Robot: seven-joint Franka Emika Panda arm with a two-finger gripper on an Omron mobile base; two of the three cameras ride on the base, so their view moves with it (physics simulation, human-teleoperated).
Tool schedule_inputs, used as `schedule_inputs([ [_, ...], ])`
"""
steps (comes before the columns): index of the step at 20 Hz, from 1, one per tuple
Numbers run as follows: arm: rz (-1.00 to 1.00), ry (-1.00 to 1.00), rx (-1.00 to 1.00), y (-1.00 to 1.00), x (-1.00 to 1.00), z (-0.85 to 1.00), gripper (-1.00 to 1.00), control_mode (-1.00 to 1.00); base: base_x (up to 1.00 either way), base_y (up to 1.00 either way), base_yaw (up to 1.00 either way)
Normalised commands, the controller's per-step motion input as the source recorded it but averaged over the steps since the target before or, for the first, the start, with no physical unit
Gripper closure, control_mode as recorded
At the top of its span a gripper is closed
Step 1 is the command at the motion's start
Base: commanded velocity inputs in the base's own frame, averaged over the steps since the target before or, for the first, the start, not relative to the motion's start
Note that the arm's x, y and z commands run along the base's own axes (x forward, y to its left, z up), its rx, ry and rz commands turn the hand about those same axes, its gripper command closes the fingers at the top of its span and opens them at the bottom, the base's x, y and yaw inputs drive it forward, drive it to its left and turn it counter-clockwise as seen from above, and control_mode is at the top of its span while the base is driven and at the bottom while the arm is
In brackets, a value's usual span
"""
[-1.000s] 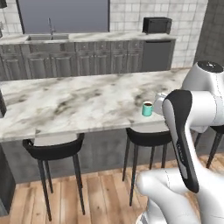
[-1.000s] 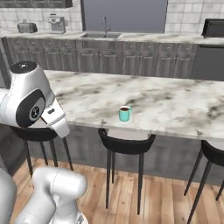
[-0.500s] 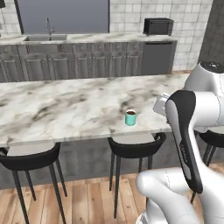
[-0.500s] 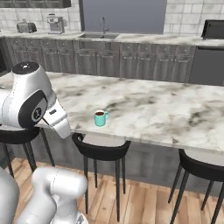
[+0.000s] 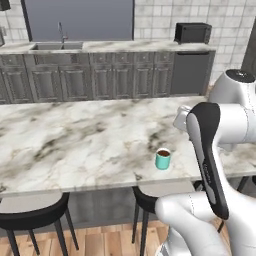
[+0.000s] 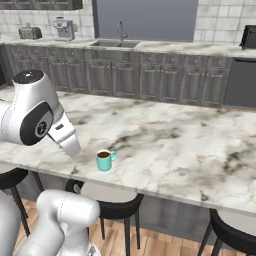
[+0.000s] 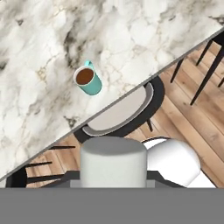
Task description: Pick up the marshmallow and place it in the cup of hot chocolate on the dining counter.
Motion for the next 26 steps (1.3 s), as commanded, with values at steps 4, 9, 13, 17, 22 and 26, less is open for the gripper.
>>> schedule_inputs([
  [4,0.0,0.01,0.0,0.0,0.01,0.0,1.0,-1.0,0.04,-0.05,0.02],
  [9,0.0,0.02,0.0,0.0,0.27,-0.15,1.0,-1.0,0.0,0.0,0.0],
  [13,0.0,0.07,0.0,0.0,0.32,-0.28,1.0,-1.0,0.0,0.0,0.0],
  [17,0.0,0.08,0.0,-0.16,0.39,-0.34,1.0,-1.0,0.0,0.0,0.0],
  [22,0.0,0.07,0.0,-0.28,0.21,-0.24,1.0,-1.0,0.0,0.0,0.0],
  [26,0.0,0.0,0.0,-0.06,0.33,-0.42,1.0,-1.0,0.0,0.0,0.0],
])
